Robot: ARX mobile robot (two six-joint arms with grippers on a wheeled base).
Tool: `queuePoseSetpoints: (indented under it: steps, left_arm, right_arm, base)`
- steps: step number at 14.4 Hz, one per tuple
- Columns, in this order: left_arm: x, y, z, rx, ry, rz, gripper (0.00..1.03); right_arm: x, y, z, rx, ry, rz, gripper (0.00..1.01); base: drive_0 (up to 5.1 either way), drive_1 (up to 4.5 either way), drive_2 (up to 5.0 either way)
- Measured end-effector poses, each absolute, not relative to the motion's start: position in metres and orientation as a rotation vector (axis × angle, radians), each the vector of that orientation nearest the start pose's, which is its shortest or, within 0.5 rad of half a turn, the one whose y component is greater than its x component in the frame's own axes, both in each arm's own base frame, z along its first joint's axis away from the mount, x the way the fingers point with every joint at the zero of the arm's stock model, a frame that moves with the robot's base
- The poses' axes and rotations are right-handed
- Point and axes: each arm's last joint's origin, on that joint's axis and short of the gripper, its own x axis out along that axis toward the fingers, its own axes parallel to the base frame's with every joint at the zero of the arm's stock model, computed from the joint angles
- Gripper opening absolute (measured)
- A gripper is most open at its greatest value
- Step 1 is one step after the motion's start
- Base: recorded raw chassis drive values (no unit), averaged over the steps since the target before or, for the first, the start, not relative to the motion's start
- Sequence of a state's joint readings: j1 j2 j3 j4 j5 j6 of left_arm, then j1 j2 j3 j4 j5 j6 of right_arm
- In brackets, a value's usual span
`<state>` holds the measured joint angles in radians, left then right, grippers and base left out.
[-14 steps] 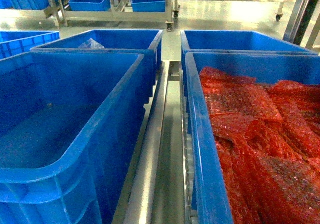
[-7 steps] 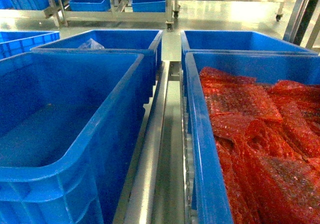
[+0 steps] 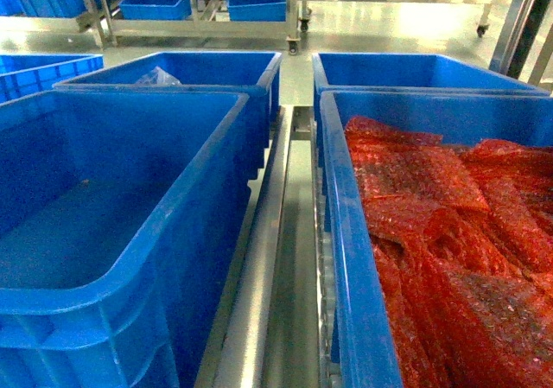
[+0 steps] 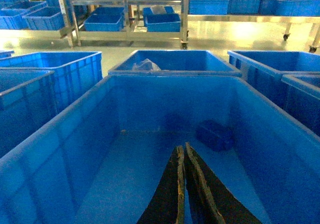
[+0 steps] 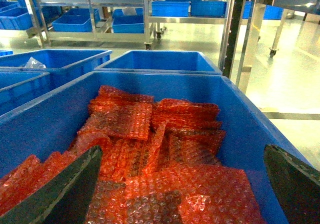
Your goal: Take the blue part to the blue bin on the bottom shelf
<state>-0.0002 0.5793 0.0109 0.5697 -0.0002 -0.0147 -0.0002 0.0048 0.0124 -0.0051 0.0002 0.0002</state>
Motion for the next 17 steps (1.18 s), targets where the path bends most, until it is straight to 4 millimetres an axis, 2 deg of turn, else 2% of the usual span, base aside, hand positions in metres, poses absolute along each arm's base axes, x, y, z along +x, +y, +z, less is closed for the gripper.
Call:
queuePoseSetpoints:
  steps: [7, 13, 15, 17]
  left_arm:
    - [0.117, 0.000, 0.170, -0.015, -0.009, 0.000, 0.02]
    - [0.110, 0.000, 0.170, -0.015, -0.013, 0.000, 0.02]
    - [0.103, 0.000, 0.165, -0.014, 0.029, 0.001, 0.02]
    - [0.098, 0.000, 0.169, -0.014, -0.018, 0.000, 0.02]
  right_arm:
    - [0.097, 0.000, 0.167, 0.000, -0.002, 0.000, 0.98]
    - [0.097, 0.000, 0.167, 0.000, -0.003, 0.000, 0.98]
    - [0.097, 0.000, 0.167, 0.000, -0.003, 0.000, 0.98]
    - [0.097, 0.000, 0.167, 0.001, -0.003, 0.000, 0.98]
  base:
    - [0.0, 0.00, 0.0]
    - [0.0, 0.00, 0.0]
    - [0.0, 0.00, 0.0]
    - [0.0, 0.00, 0.0]
